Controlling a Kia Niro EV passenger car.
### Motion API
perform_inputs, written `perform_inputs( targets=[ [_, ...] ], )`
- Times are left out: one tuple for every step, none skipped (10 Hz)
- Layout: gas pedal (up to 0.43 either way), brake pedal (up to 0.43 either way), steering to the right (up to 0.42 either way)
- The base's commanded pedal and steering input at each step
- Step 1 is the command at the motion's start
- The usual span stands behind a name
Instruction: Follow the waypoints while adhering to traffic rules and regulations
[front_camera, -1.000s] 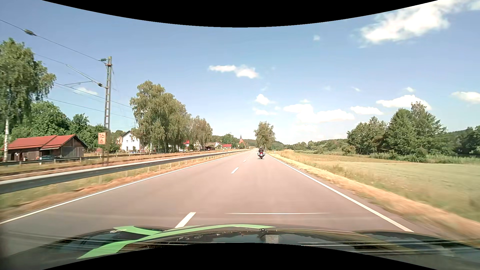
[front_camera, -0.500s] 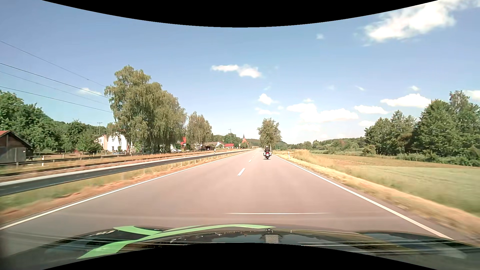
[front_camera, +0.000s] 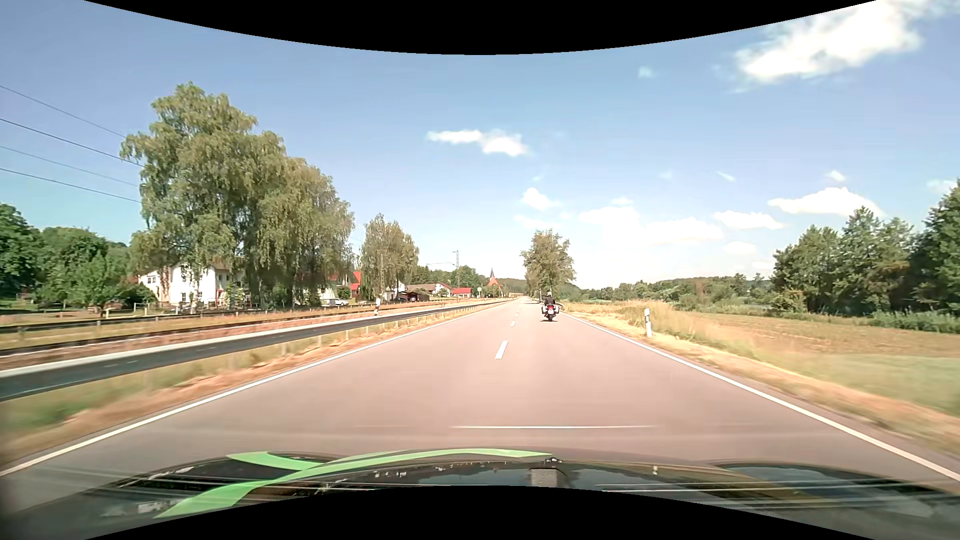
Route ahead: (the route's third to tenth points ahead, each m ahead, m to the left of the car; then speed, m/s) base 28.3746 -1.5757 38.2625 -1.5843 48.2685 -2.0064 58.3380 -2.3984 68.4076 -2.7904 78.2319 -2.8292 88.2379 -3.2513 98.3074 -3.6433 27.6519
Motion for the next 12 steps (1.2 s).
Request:
perform_inputs(
  targets=[
    [0.579, 0.000, -0.006],
    [0.579, 0.000, -0.005],
    [0.571, 0.000, -0.004],
    [0.520, 0.000, -0.003],
    [0.488, 0.000, -0.001],
    [0.488, 0.000, -0.001],
    [0.488, 0.000, 0.000],
    [0.500, 0.000, 0.000],
    [0.500, 0.000, 0.001],
    [0.500, 0.000, 0.001],
    [0.500, 0.000, 0.002],
    [0.500, 0.000, 0.001]
  ],
)
